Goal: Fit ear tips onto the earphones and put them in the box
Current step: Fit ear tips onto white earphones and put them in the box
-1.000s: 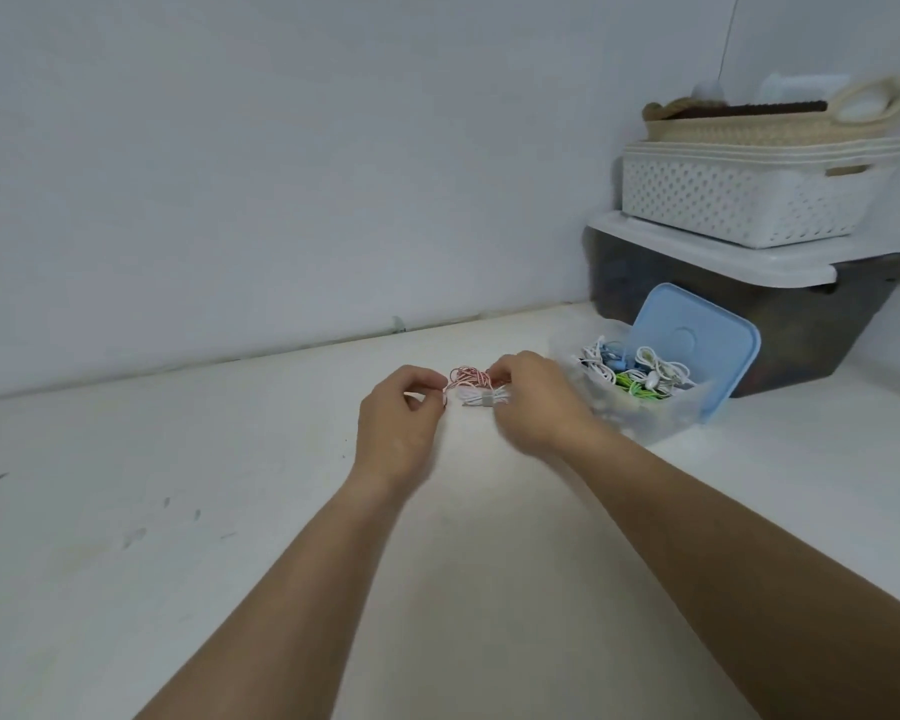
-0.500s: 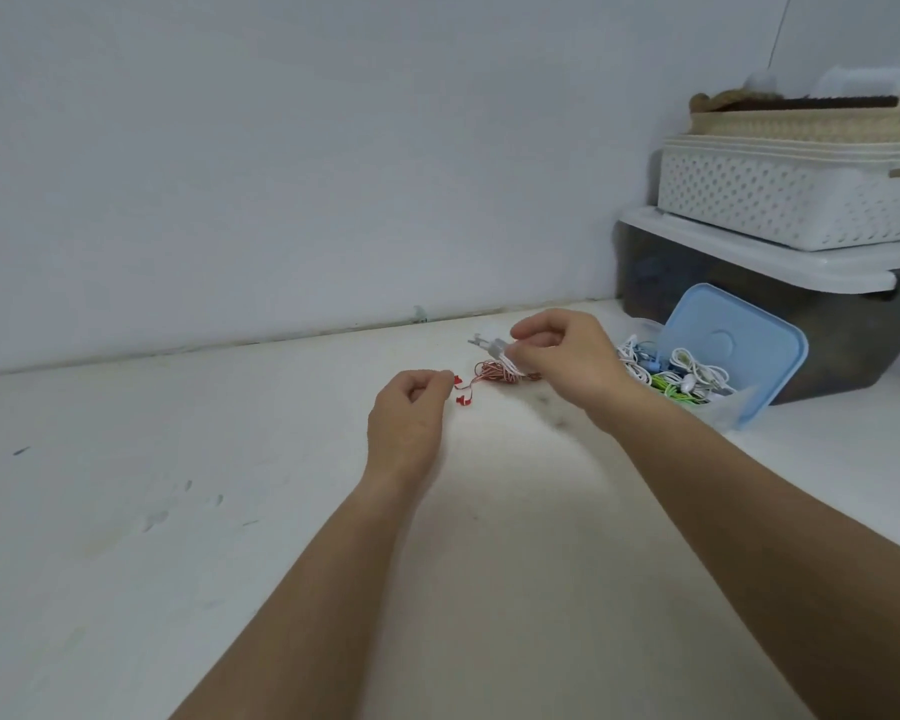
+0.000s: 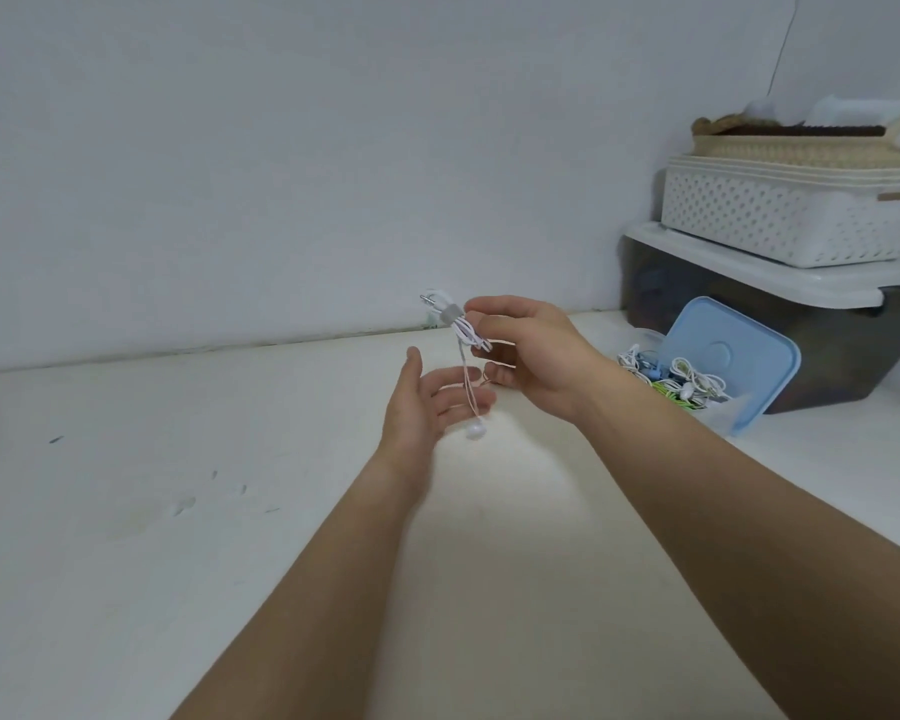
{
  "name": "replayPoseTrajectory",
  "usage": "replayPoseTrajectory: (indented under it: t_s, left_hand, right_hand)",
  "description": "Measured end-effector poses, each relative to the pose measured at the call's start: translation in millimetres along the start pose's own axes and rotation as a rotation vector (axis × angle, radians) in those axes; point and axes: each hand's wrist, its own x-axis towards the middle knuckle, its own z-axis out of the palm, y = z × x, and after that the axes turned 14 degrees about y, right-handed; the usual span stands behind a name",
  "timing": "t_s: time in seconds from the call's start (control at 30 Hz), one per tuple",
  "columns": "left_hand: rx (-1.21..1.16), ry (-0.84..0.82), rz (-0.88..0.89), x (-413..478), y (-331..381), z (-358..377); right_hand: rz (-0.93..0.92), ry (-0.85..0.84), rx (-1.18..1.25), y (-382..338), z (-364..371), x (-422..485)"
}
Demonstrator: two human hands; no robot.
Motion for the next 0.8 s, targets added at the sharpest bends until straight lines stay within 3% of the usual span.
replayPoseTrajectory:
  t_s: [0.23, 0.43, 0.6, 0.8]
  left_hand:
    - [-0.067, -0.135, -0.177, -15, 13, -6]
    - [0.022, -0.040, -0.163, -24, 35, -40]
    - [0.052, 0.130, -0.122, -34, 51, -84]
    - [0.093, 0.164, -0.173, -42, 58, -128]
  right_hand:
    - [0.007, 0.107, 0.114, -10, 0, -5]
    - [0.064, 0.159, 0.124, -9, -2, -6]
    - [0.040, -0.114, -0.064, 18, 10, -16]
    - [-0.087, -0.411, -0.569, 47, 37, -29]
